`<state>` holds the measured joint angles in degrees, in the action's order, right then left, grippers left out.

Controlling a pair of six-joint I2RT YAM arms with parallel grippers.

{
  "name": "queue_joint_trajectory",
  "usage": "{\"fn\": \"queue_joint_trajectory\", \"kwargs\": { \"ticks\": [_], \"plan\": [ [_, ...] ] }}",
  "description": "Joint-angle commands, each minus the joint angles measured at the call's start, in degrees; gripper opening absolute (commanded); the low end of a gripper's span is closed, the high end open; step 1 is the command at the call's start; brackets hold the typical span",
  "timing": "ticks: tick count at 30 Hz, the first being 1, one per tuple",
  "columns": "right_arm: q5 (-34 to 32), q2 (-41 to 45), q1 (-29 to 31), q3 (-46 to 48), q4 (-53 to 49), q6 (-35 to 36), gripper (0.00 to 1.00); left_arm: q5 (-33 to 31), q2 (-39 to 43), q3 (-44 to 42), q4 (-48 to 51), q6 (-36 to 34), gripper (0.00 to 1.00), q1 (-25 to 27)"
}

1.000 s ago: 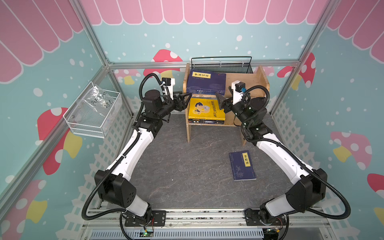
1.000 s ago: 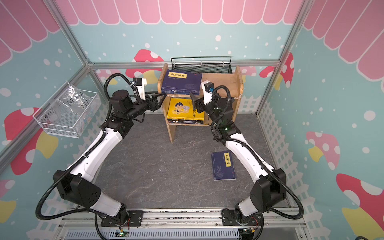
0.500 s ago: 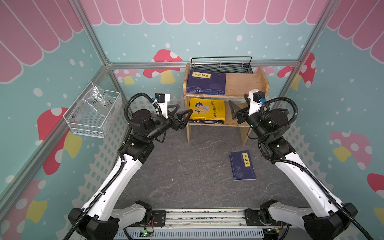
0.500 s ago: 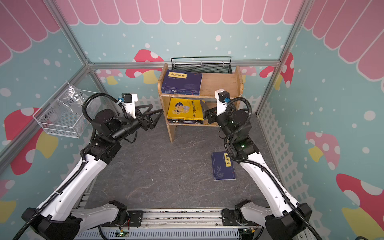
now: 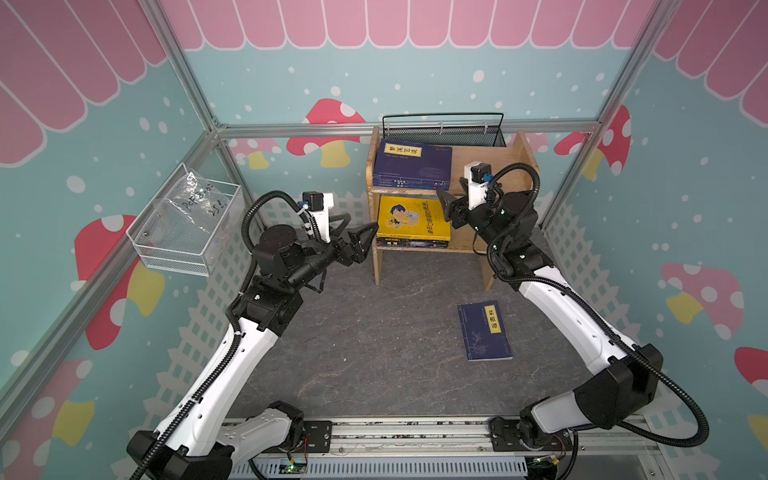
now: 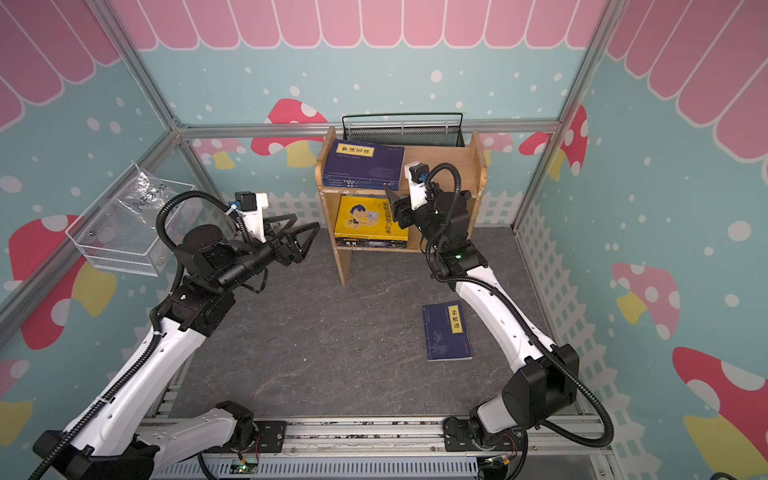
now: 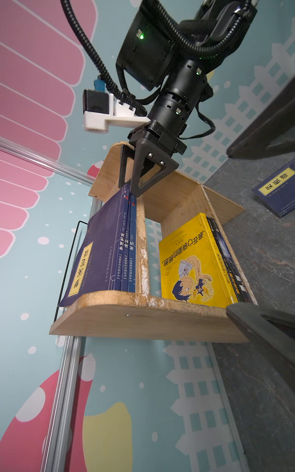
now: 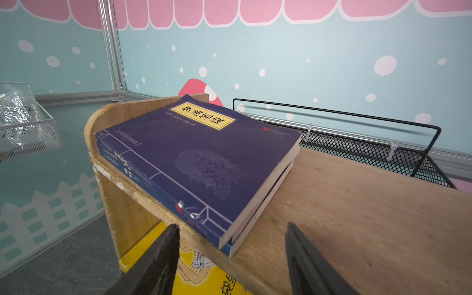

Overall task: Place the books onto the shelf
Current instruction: 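Withdraw both grippers from the shelf top toward the robot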

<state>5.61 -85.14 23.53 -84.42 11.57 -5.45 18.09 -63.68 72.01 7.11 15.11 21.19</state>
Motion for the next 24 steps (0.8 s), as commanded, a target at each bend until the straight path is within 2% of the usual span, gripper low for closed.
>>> {"fn": "queue_joint_trajectory", "kwargs": {
  "ticks": [1,11,17,24],
  "plan": [
    [-0.31,-0.57,-0.59,-1.78,1.36,0.34,0.63,-1.49,0.5,-0.73,1.42,-2.0,0.89,0.2],
    [2.49,1.46,-1.33,0.26,2.58,0.18,0.61,-1.7,-0.47,-0.72,0.97,-1.95,0.89,0.23],
    [1.94,1.08,-1.92,0.15,3.18,-0.64,0.54,-1.79,-0.57,-0.9,0.62,-1.67,0.89,0.19],
    [4.14,0.57,-2.23,0.09,3.88,-1.2,0.52,-2.25,-0.48,-1.06,0.59,-1.67,0.89,0.19]
  ]
}}
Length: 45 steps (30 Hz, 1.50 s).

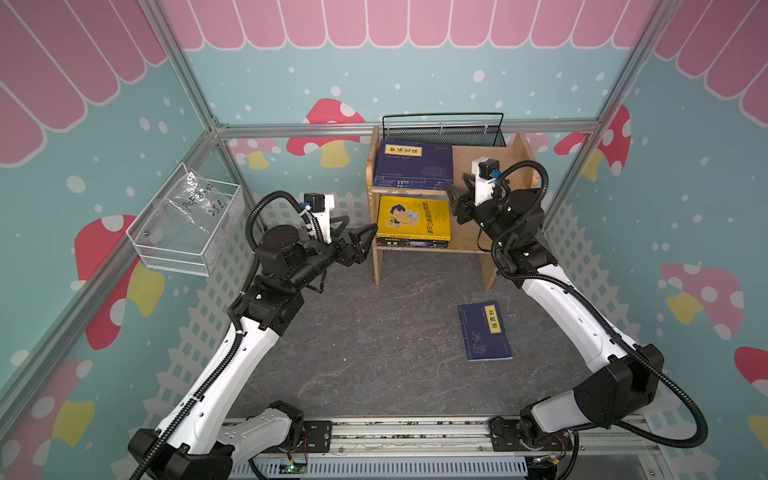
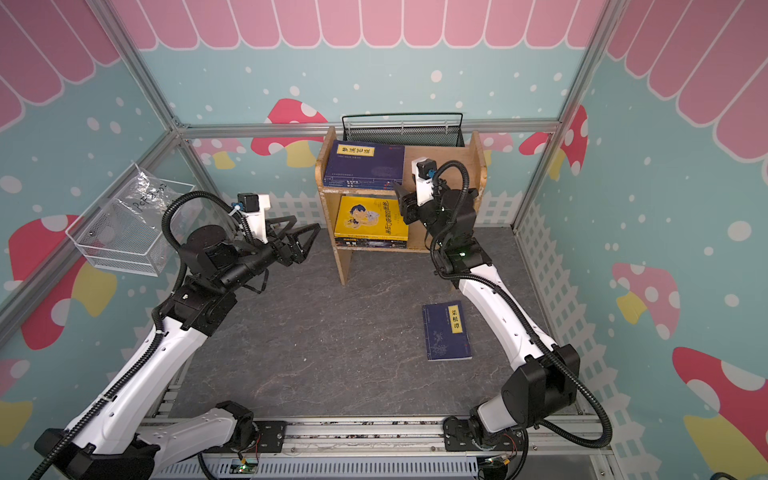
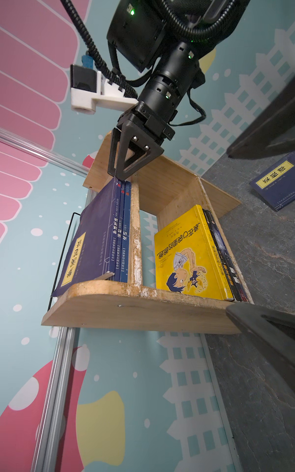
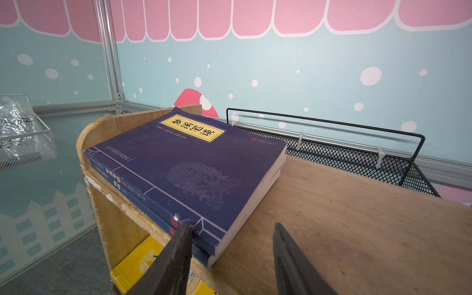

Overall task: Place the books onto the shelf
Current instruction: 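Withdraw both grippers from the shelf top toward the robot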

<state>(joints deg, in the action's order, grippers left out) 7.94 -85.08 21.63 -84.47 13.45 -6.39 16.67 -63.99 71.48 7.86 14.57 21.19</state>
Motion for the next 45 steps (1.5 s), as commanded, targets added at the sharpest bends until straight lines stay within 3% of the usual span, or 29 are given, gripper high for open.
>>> {"fn": "queue_joint_trajectory", "kwargs": {
  "ticks": [1,9,14,31,45],
  "plan": [
    [2.38,0.55,-0.36,0.3,2.19,-0.23,0.53,-0.85,-0.22,-0.53,-0.13,-1.12,0.89,0.24],
    [8.9,-0.04,-0.36,-0.55,2.69,0.21,0.54,-1.28,-0.96,-0.55,-0.39,-0.86,0.9,0.25],
    [10.06,-1.03,-0.36,-1.33,2.72,-0.38,0.49,-1.66,-1.14,-0.73,-0.56,-0.77,0.9,0.18],
    [6.51,-2.72,-0.36,-2.66,3.96,-1.45,0.42,-1.99,-1.39,-0.9,-0.41,-1.04,0.9,0.24],
    [8.53,-4.38,-0.36,-3.57,4.03,-2.2,0.38,-2.08,-1.76,-0.99,-0.65,-1.11,0.9,0.19]
  ]
}}
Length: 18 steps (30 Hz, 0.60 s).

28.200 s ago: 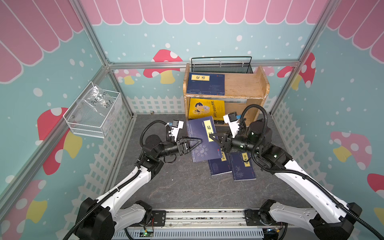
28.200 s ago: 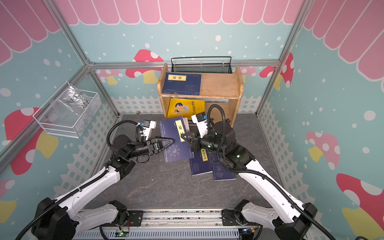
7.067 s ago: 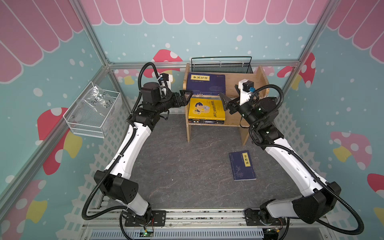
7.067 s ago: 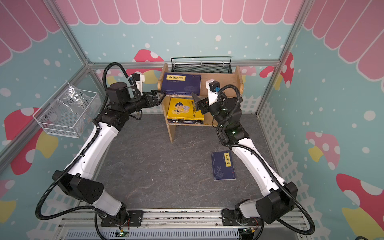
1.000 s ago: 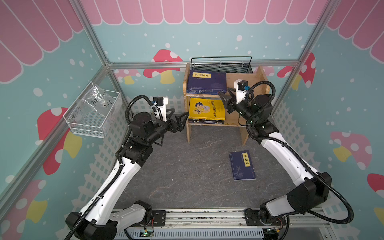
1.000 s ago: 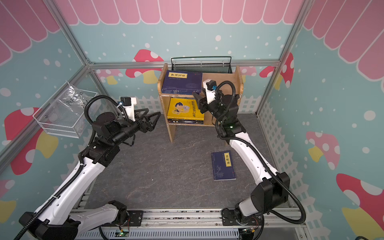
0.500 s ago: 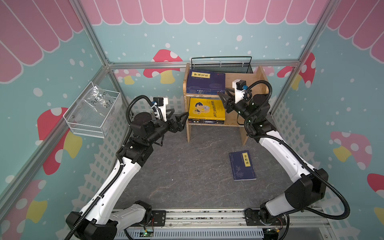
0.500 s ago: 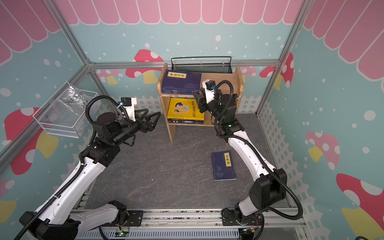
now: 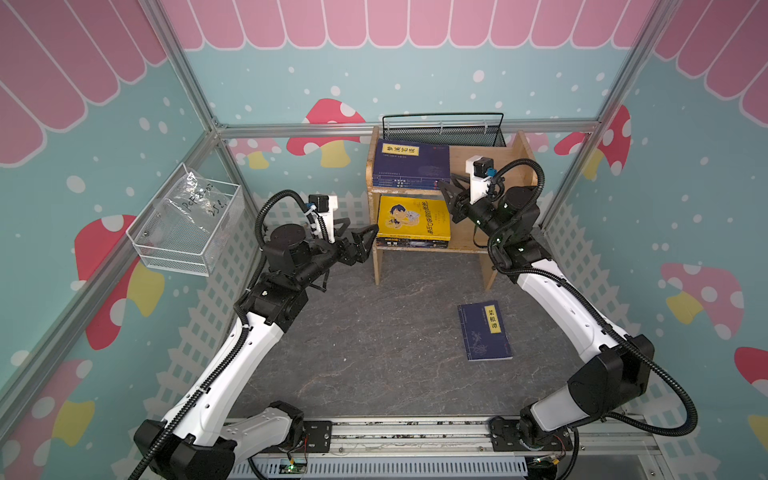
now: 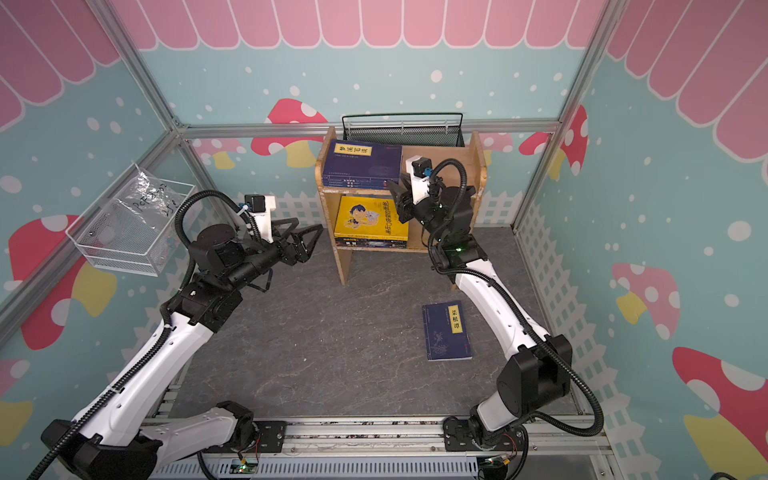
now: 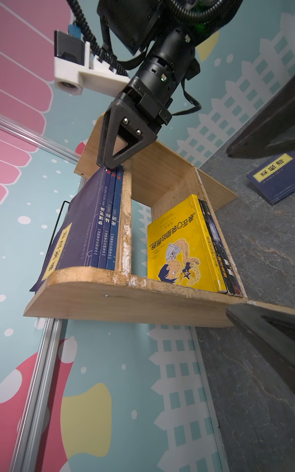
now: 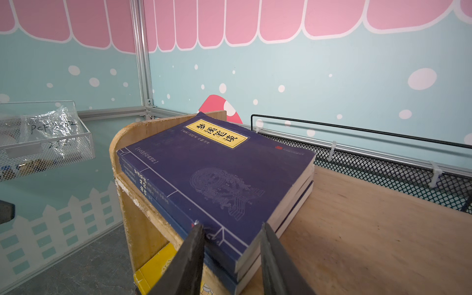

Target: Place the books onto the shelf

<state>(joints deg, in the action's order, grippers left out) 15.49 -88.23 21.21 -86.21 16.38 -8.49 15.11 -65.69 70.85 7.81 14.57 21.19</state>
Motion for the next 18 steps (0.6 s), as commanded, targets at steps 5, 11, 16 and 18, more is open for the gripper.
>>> {"fn": "queue_joint_trajectory", "kwargs": {
  "ticks": [5,11,16,18],
  "plan": [
    [1.39,-1.08,0.06,-1.73,1.09,0.05,0.37,-0.62,-0.13,-0.36,-0.58,-1.12,0.9,0.2],
    [1.6,-0.64,0.06,-1.5,0.86,0.14,0.4,-0.64,-0.23,-0.5,-0.61,-0.88,0.9,0.25],
    [-1.23,2.13,0.06,0.18,0.85,0.87,0.64,-0.46,0.54,-1.04,-0.57,-0.59,0.9,0.22],
    [-3.16,4.28,0.06,1.45,0.78,1.34,0.7,-0.33,1.11,-1.45,-0.42,-0.53,0.91,0.18]
  ]
}}
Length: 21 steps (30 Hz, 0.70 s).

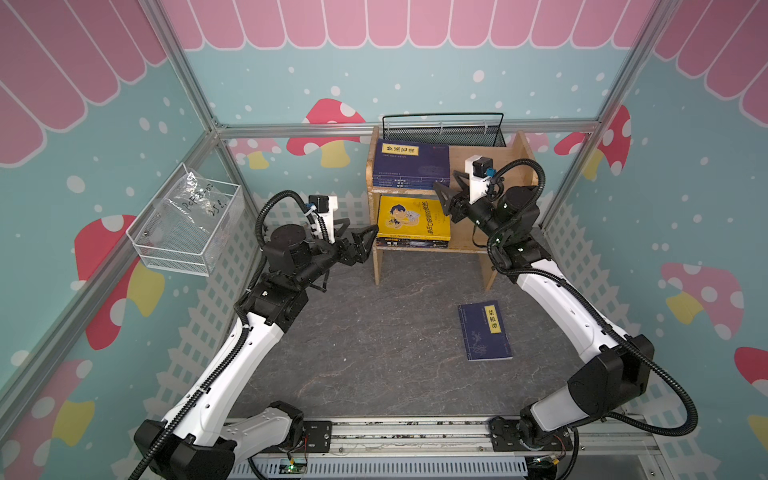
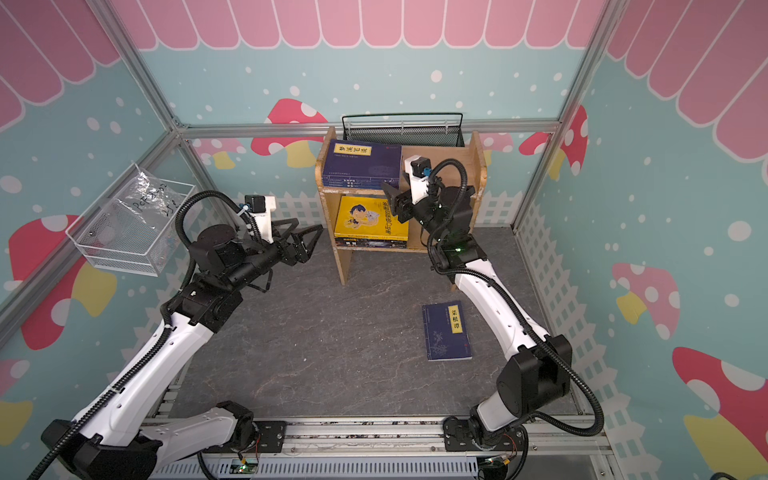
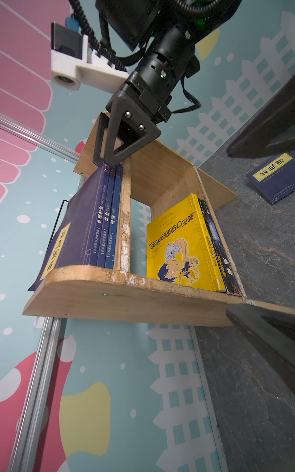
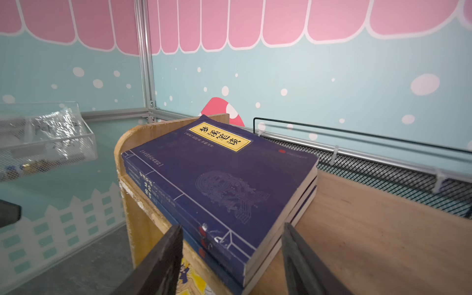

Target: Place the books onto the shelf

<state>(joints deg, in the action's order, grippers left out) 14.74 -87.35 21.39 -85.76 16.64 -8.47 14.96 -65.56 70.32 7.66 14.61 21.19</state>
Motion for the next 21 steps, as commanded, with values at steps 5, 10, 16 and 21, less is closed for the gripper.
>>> {"fn": "queue_joint_trajectory", "kwargs": {
  "ticks": [5,10,16,21],
  "plan": [
    [-5.61,10.82,-0.12,5.5,-2.9,1.27,0.77,1.03,2.15,-2.37,0.35,0.47,0.91,0.17],
    [-11.57,19.24,-0.12,12.0,-12.64,0.31,0.83,3.16,3.14,-7.43,-0.32,4.14,0.95,1.06],
    [-25.34,31.31,-0.1,22.84,-26.21,-4.61,0.9,2.57,0.67,-13.99,-2.37,9.9,0.99,7.25],
    [-29.75,39.29,-0.2,36.24,-28.79,-10.42,0.99,-0.47,-4.12,-19.94,-10.08,17.84,1.0,13.37]
  ]
}}
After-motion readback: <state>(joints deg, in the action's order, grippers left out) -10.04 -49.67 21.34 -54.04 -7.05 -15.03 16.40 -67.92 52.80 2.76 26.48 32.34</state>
